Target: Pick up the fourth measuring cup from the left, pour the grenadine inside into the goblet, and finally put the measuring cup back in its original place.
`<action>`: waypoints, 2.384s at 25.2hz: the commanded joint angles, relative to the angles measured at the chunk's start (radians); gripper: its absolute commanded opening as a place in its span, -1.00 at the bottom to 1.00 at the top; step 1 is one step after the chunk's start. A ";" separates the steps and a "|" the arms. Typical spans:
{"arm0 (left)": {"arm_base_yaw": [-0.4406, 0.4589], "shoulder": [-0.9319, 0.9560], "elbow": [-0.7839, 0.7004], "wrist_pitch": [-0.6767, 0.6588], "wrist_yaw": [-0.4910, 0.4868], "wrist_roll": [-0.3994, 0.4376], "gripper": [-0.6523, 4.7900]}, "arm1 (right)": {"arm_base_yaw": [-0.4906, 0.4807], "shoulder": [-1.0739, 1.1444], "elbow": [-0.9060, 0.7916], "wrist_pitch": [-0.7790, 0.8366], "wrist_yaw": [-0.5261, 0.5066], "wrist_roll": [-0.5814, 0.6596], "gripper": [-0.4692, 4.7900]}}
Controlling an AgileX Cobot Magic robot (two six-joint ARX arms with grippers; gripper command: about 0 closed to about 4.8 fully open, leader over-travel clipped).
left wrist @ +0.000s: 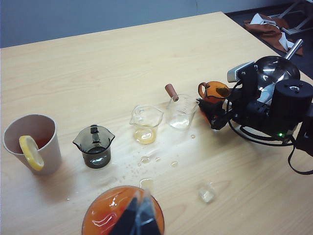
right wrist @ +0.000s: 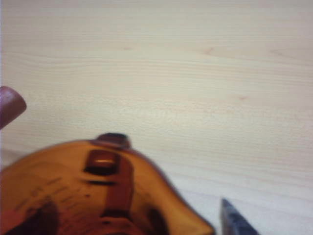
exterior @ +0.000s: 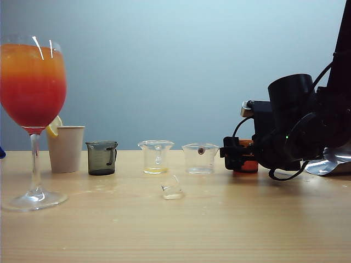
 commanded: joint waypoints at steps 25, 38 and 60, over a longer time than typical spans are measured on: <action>0.000 -0.002 0.002 0.005 0.008 0.000 -0.78 | 0.011 -0.145 -0.084 -0.175 -0.070 0.001 1.00; 0.000 -0.006 0.002 -0.023 0.008 0.000 -0.78 | 0.014 -0.381 -0.205 -0.312 -0.107 0.003 1.00; 0.000 -0.360 -0.194 0.031 -0.019 -0.078 -0.78 | 0.014 -1.080 -0.207 -0.995 -0.267 -0.056 -0.84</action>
